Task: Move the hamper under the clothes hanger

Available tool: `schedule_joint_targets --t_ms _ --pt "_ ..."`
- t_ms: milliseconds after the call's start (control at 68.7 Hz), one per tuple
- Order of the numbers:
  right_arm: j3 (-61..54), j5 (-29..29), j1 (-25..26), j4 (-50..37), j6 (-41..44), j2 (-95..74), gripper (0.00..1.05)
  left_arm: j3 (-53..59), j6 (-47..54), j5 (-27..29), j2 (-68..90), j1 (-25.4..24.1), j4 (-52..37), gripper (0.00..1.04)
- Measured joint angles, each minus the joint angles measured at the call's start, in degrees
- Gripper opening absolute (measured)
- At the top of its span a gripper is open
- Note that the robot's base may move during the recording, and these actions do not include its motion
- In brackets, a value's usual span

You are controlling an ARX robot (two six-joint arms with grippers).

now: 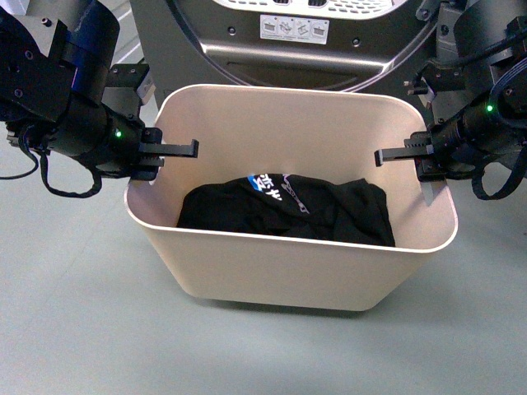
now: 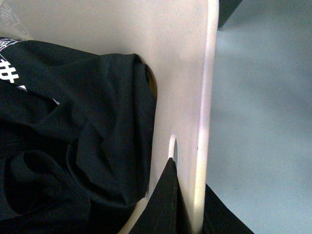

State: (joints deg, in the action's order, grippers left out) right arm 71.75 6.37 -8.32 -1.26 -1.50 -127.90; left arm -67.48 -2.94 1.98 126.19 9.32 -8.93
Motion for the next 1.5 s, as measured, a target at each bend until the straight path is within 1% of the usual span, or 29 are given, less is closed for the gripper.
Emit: schedule_joint_targets --t_ms 466,655,932,1500 --pt "-0.46 -0.22 -0.04 0.00 0.15 0.00 0.03 0.26 0.00 0.00 0.00 0.00 0.00 0.04" --pt "-0.46 -1.31 -1.79 -0.09 0.13 -0.02 0.03 0.35 0.02 1.44 0.00 -1.57 0.00 0.04" --pt "-0.46 0.13 0.26 -0.11 0.61 0.00 0.03 0.33 0.00 -0.33 0.00 0.24 -0.02 0.04" --pt "-0.46 -0.39 -0.22 -0.13 0.59 0.04 0.03 0.44 0.02 0.15 0.00 -0.22 -0.02 0.04"
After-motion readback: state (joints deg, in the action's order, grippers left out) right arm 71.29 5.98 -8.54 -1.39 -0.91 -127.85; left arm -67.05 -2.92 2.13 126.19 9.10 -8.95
